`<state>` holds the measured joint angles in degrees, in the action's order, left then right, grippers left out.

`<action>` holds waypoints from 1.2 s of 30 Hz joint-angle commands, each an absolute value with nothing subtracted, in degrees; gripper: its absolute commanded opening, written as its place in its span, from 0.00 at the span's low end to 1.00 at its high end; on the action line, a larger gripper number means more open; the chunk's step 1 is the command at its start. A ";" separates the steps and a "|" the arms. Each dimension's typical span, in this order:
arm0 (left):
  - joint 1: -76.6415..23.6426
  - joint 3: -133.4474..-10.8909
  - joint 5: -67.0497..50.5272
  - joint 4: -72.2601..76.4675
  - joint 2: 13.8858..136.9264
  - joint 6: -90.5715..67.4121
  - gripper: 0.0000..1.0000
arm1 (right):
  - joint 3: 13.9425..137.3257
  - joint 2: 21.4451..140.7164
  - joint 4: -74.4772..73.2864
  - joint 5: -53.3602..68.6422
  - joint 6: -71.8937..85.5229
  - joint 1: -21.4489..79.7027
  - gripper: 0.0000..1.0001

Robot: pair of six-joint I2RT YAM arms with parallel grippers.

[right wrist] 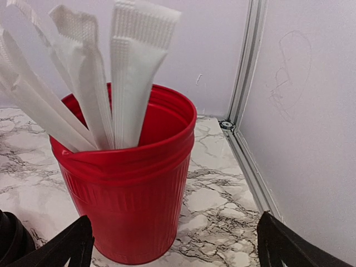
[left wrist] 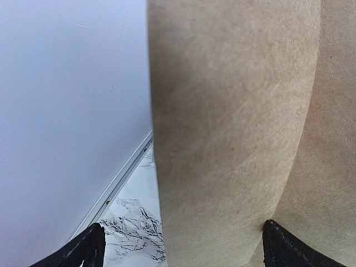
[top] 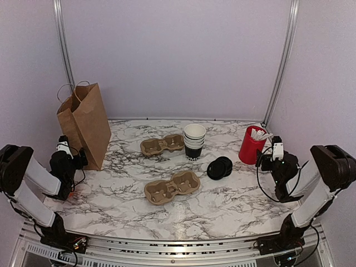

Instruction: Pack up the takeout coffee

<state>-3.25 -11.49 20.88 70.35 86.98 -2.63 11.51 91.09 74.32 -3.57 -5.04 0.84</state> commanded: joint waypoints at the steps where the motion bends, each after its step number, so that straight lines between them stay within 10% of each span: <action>1: -2.76 -12.64 21.85 73.76 87.55 -3.44 0.99 | 13.16 91.72 77.40 -4.38 -5.78 1.03 1.00; 20: -4.46 -14.90 24.66 68.32 84.08 -1.45 0.99 | 13.14 91.42 77.96 -5.84 -5.43 1.05 1.00; 36: -20.34 -19.82 26.09 30.58 54.30 -16.37 0.99 | 16.13 55.47 38.82 -13.15 2.67 14.11 1.00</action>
<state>-17.93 -18.59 28.29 44.86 58.39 -8.45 13.74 61.32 53.30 -11.09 -1.39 9.23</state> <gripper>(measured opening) 0.993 0.997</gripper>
